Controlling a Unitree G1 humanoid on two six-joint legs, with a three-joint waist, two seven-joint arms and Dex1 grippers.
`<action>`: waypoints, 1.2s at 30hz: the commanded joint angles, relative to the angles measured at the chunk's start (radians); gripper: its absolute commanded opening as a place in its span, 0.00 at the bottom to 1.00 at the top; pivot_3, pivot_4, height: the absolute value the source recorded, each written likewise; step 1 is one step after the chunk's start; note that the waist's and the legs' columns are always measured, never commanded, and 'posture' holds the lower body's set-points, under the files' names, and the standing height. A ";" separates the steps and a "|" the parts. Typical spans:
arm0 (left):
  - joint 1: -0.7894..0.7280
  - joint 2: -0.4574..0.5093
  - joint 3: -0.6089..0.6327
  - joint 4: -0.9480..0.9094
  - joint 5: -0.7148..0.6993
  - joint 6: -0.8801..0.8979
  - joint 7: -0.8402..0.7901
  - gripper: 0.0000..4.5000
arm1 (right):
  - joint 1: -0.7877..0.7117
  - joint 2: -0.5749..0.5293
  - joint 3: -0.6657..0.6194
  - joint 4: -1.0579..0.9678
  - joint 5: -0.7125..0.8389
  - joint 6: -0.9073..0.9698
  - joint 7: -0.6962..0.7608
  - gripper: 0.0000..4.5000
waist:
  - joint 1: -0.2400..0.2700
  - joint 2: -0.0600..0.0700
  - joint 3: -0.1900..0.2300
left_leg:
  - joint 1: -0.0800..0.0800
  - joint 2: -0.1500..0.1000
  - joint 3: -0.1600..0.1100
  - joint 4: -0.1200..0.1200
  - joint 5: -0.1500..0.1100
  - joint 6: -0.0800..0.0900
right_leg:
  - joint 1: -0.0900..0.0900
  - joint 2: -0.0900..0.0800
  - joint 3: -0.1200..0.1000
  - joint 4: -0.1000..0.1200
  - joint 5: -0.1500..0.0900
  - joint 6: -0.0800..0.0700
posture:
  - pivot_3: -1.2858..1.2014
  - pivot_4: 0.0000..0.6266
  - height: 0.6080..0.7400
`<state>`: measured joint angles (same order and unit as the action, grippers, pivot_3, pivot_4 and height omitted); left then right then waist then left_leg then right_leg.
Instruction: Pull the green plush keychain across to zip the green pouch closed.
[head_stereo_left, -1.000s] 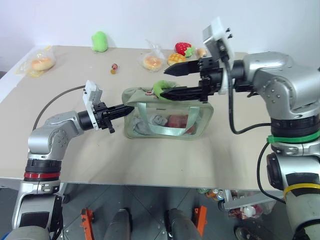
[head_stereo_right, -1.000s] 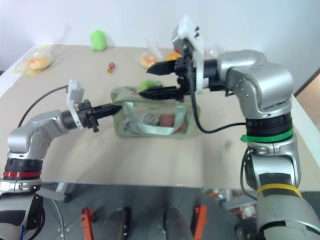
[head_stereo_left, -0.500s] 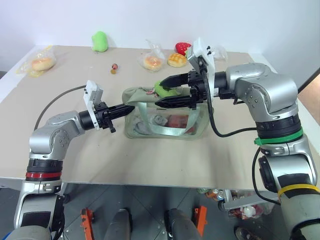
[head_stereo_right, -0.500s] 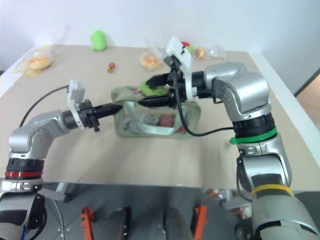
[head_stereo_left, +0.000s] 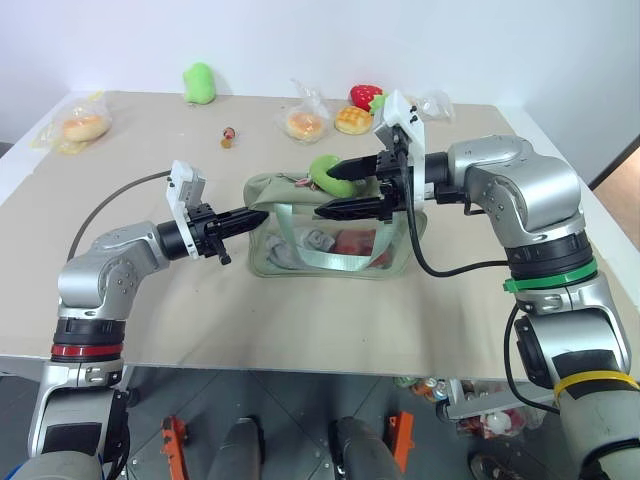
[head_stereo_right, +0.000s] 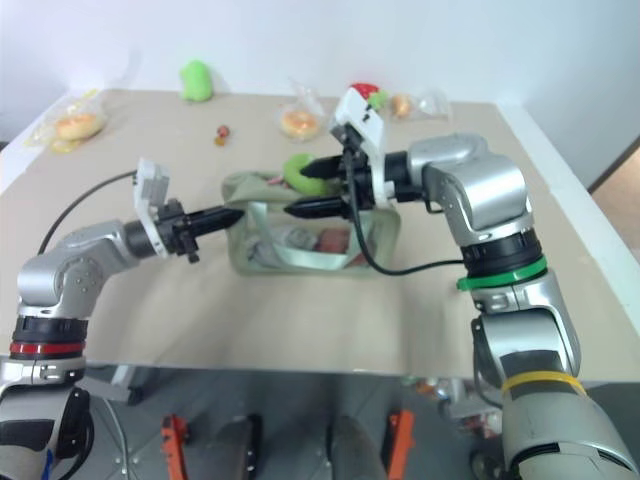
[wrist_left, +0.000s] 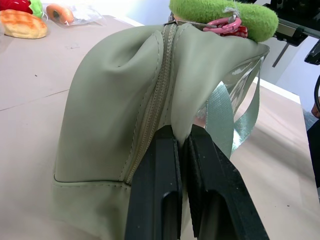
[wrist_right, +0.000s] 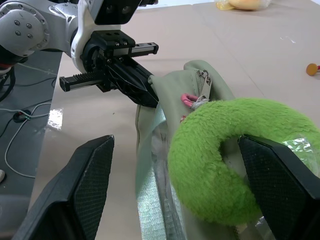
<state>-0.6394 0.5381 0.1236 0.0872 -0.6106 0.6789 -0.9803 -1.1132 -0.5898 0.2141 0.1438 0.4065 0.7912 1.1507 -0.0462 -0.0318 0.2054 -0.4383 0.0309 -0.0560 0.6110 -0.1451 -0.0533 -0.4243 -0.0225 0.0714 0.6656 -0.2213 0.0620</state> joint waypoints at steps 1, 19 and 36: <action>-0.010 -0.004 0.002 -0.009 -0.006 -0.003 0.007 0.00 | -0.026 -0.002 -0.027 0.006 -0.004 -0.013 0.003 0.91 | 0.000 0.000 0.000 | 0.000 0.000 0.000 0.000 0.000 0.000 | 0.000 0.000 0.000 0.000 0.000 0.000 | 0.52 0.24 1.00; -0.011 -0.009 -0.004 -0.003 -0.001 -0.002 0.016 0.00 | -0.043 0.011 -0.052 0.048 0.002 -0.021 -0.005 0.03 | 0.000 0.000 0.000 | 0.000 0.000 0.000 0.000 0.000 0.000 | 0.000 0.000 0.000 0.000 0.000 0.000 | 0.52 0.24 1.00; -0.008 -0.012 -0.001 0.005 0.002 -0.010 0.018 0.00 | -0.057 -0.249 -0.089 0.090 -0.060 -0.164 0.143 0.01 | 0.002 0.000 0.000 | -0.001 -0.001 0.001 0.000 0.000 0.000 | 0.000 -0.001 0.000 -0.002 -0.001 0.001 | 0.52 0.24 1.00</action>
<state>-0.6412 0.5253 0.1226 0.0909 -0.6097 0.6739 -0.9668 -1.1540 -0.7930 0.1737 0.2569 0.3669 0.6763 1.2658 -0.0441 -0.0318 0.2054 -0.4394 0.0302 -0.0556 0.6104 -0.1452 -0.0534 -0.4242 -0.0235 0.0712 0.6637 -0.2222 0.0628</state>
